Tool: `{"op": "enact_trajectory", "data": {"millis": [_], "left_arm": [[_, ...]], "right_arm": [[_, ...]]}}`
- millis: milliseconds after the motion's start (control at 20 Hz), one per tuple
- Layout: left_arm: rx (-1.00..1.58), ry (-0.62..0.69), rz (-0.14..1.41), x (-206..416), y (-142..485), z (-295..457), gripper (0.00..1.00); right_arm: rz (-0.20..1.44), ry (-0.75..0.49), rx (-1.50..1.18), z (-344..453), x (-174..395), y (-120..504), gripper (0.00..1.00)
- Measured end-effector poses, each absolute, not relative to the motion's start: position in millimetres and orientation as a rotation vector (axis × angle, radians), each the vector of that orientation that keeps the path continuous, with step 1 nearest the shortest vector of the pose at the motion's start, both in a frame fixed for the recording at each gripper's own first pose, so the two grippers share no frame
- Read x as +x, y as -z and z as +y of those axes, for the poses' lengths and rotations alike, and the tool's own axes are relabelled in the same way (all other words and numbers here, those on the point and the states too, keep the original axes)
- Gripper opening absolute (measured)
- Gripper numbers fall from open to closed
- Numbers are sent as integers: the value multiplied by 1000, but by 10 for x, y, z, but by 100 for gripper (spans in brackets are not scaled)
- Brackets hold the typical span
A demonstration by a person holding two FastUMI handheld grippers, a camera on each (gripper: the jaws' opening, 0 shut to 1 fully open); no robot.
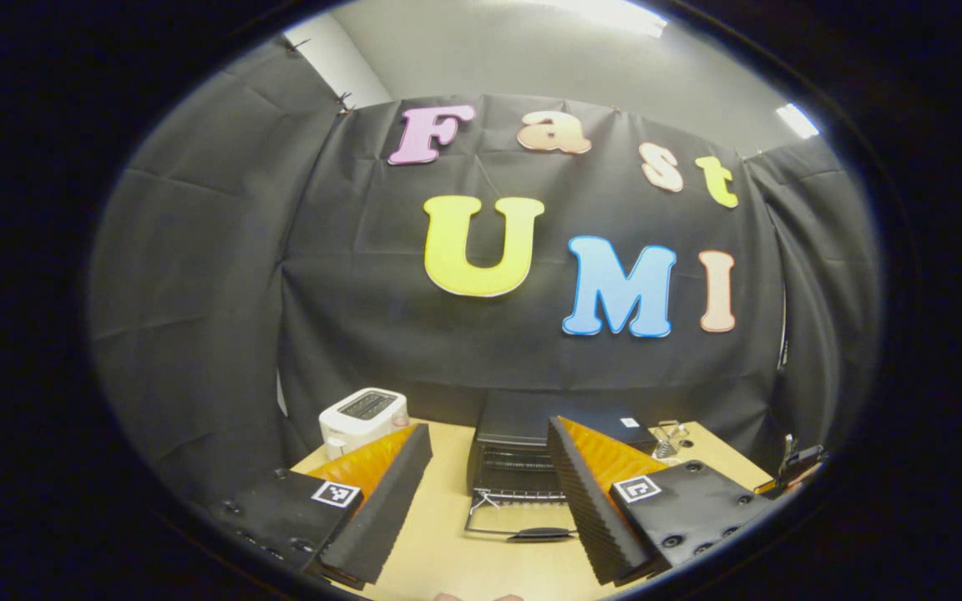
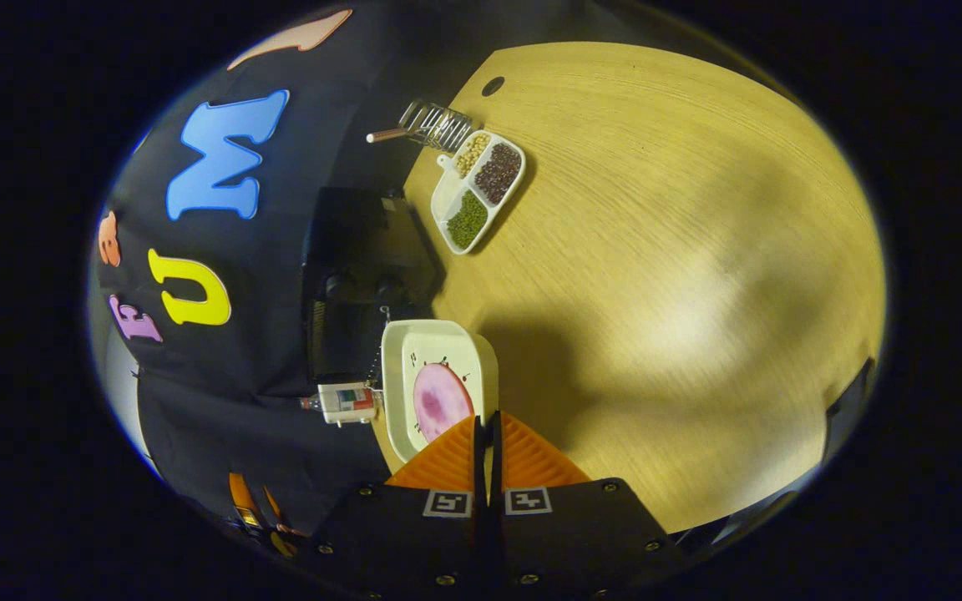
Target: Open the electric oven with the left hand, put the food in, and close the electric oven.
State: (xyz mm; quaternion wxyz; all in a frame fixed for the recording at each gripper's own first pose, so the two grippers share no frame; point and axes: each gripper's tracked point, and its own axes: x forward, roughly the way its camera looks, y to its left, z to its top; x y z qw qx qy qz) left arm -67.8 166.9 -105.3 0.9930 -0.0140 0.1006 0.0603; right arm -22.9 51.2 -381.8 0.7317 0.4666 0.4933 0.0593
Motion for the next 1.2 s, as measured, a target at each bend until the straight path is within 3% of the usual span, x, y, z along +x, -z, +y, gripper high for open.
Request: {"op": "enact_trajectory", "data": {"millis": [250,300,450,650,900,950,1200], "left_arm": [[-16,-53,144,-659,823,1667,99],[-14,-39,137,-665,777,1668,94],[-16,-2,112,-650,639,1710,99],[5,2,104,-706,644,1931,90],[-31,-44,138,-823,782,2336,99],[-33,-59,142,-852,798,2429,94],[-36,-152,160,-1042,837,2913,99]], "right_arm": [[1017,-138,1094,1075,-147,3527,0],[999,-131,1104,1171,-105,3493,0],[949,-95,1131,1479,27,3486,0],[939,-24,1160,1857,261,3619,0],[890,167,1251,2271,773,3909,0],[869,207,1278,2340,877,3960,0],[751,371,1373,2569,1397,4155,1]]}}
